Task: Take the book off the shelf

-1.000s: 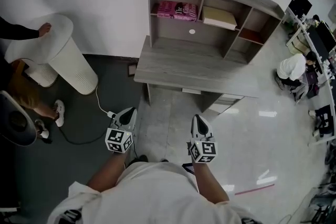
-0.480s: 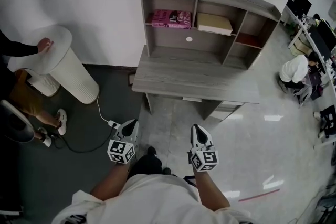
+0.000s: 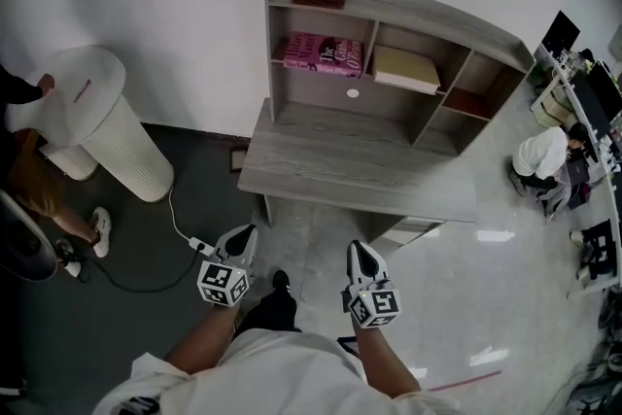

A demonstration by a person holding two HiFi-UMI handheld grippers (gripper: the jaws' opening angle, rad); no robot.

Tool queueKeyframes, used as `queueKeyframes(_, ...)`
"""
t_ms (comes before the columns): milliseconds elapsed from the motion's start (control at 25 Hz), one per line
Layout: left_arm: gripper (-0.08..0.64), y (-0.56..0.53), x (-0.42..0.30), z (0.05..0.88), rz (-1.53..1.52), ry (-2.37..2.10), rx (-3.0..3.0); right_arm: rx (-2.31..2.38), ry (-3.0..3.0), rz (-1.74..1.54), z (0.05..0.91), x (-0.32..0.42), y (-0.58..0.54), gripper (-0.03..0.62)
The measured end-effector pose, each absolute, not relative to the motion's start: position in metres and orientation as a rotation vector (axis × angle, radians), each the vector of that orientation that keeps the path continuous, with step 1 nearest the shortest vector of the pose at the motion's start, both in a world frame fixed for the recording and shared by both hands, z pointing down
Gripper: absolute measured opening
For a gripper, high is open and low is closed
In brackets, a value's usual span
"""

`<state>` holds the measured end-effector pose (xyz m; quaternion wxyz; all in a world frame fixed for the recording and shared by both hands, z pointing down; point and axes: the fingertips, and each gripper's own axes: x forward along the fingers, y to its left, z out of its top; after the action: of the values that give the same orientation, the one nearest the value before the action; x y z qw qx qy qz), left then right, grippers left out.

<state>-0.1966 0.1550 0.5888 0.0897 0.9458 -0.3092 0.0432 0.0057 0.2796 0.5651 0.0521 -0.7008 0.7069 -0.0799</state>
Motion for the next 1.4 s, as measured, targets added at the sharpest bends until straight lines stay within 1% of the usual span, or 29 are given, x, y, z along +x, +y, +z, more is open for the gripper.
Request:
queueKeyframes(680,0.017,-0.023,-0.133,0.579,0.059,-0.886,2.794,-2.12,2.176,-0.316,0.558,0.058,0.111,0.015)
queueKeyframes(1040,0.017,-0.068,-0.091,0.573,0.042,-0.815,2.791,-2.096,2.16,-0.356,0.557,0.088,0.061,0.015)
queueKeyframes(1400,0.017,-0.105,-0.038,0.573,0.042,-0.883,2.776,-1.986,2.208,-0.366,0.559,0.134,0.011,0.015)
